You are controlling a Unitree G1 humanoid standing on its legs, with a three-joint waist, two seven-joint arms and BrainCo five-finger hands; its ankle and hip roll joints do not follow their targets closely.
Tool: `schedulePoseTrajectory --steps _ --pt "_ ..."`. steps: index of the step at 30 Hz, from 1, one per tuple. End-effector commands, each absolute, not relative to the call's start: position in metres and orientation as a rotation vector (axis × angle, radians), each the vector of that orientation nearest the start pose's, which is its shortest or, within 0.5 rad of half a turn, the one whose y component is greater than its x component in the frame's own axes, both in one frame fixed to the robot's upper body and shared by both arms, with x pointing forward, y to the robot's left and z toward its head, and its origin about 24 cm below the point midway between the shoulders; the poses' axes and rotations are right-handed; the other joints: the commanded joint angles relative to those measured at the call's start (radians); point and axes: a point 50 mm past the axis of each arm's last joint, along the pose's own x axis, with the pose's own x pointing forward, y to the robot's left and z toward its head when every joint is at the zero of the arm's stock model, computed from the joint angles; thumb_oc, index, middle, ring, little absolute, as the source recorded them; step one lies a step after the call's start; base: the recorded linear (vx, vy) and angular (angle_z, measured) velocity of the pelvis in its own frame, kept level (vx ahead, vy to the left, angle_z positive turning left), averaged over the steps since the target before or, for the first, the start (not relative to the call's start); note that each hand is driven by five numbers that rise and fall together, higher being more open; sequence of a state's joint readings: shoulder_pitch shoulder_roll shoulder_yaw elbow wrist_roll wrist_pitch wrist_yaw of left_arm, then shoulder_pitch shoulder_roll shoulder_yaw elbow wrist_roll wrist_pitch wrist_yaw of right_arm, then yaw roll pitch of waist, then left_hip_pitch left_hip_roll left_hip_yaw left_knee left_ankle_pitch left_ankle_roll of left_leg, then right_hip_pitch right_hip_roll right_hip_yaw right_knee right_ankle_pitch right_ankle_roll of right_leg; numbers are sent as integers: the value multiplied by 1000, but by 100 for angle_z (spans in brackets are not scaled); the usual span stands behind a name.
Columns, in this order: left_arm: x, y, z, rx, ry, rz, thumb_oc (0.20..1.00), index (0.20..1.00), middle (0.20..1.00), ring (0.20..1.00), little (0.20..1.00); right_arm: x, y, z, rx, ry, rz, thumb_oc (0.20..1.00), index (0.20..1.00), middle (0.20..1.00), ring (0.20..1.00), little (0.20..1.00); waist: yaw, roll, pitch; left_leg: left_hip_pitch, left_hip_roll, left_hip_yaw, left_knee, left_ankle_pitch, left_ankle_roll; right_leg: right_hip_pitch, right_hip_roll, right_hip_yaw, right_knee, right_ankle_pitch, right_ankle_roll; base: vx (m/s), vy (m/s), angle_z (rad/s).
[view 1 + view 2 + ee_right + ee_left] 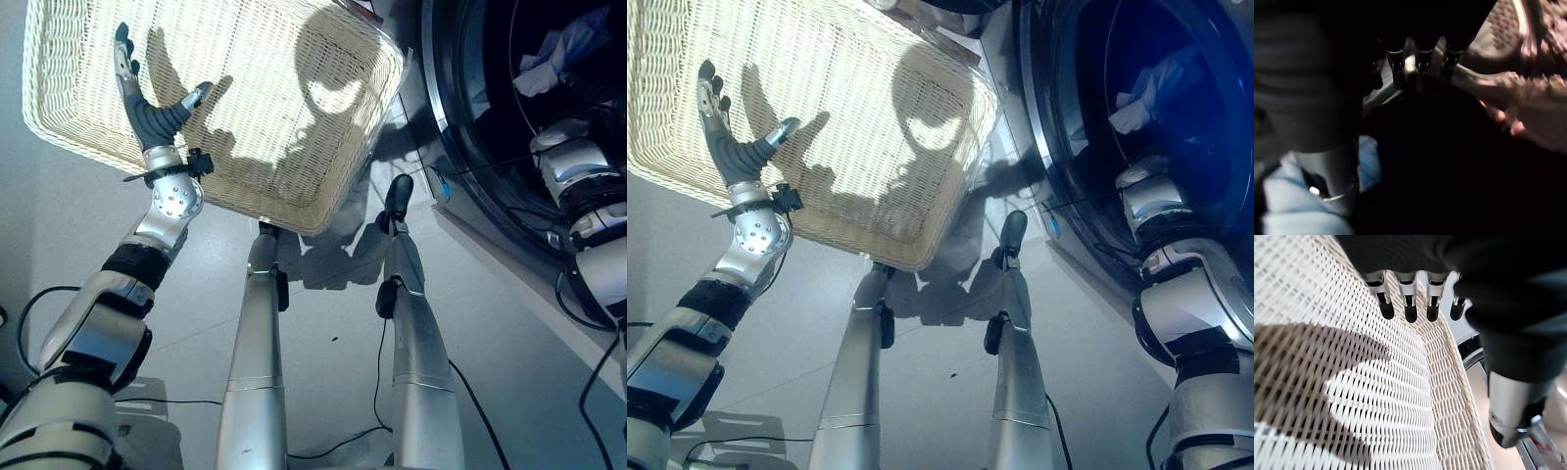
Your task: Put the clothes into the washing machine.
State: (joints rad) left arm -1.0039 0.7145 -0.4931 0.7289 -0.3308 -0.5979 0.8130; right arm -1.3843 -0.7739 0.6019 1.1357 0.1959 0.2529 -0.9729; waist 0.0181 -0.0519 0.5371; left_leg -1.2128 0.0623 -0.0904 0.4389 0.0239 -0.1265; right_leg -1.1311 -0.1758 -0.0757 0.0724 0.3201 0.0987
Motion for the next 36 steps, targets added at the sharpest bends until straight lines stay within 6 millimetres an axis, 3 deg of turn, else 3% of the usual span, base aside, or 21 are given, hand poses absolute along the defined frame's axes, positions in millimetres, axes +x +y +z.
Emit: schedulePoseTrajectory --steps 1,17,22,36 --pt "355 228 271 147 -968 535 1000 1000 1000 1000 1000 340 -332 352 -923 -494 -1464 1000 1000 1000 1000 1000 40 59 -17 116 6 -71 -227 79 28 10 -19 -33 165 -125 86 0 0 0" --pt "352 215 258 116 -987 545 1000 1000 1000 1000 1000 350 -281 326 -1054 -843 -1291 1000 1000 1000 1000 1000 12 68 -17 97 1 -47 -223 74 25 -21 -18 -9 173 -138 86 0 0 0" --pt "350 210 249 123 -984 547 1000 1000 1000 1000 1000 349 -261 309 -1028 -941 -1182 1000 1000 1000 1000 1000 3 68 -17 92 0 -44 -217 73 24 -30 -16 1 182 -143 85 0 0 0" --pt "348 202 224 137 -933 543 1000 1000 1000 1000 1000 347 -226 253 -997 -964 -872 1000 1000 1000 1000 1000 -22 67 -17 104 1 -23 -215 77 29 -31 -11 30 186 -142 80 -6 10 -1"
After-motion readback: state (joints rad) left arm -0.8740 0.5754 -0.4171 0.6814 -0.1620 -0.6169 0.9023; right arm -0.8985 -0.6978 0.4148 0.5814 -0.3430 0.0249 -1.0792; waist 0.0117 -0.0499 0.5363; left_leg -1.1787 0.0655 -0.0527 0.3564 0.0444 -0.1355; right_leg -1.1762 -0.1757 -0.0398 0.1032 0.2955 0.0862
